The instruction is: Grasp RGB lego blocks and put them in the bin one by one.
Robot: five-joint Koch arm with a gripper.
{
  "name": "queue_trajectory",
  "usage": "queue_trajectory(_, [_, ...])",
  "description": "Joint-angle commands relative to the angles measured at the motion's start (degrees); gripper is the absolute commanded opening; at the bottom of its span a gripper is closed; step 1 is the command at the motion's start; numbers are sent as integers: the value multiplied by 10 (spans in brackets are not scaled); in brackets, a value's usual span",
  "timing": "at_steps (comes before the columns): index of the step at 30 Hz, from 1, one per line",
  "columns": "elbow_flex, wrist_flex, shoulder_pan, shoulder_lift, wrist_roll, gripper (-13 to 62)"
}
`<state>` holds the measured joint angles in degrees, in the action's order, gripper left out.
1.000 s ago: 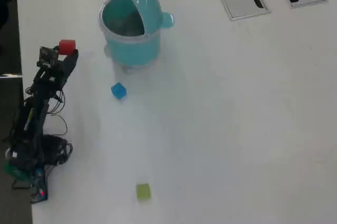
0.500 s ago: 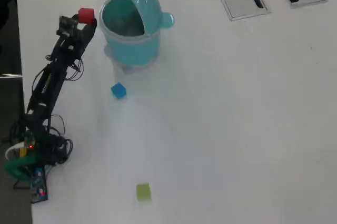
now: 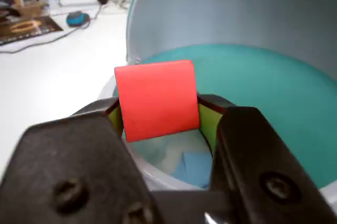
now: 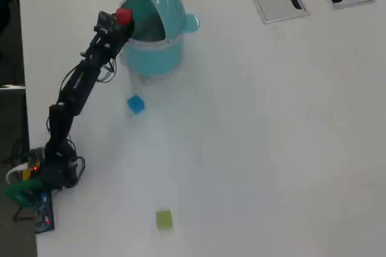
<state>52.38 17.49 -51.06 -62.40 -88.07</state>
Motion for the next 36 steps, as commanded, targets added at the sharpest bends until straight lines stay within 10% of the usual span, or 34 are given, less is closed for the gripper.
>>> queue_trajectory(1, [-90,-14,7,-1,0,70])
queue_trajectory(7, [-116,-14,29,15,0,76])
queue_trajectory(20, [-121,61,43,4,-107,333])
queue_trajectory(36, [65,78,124,-206,-109,331])
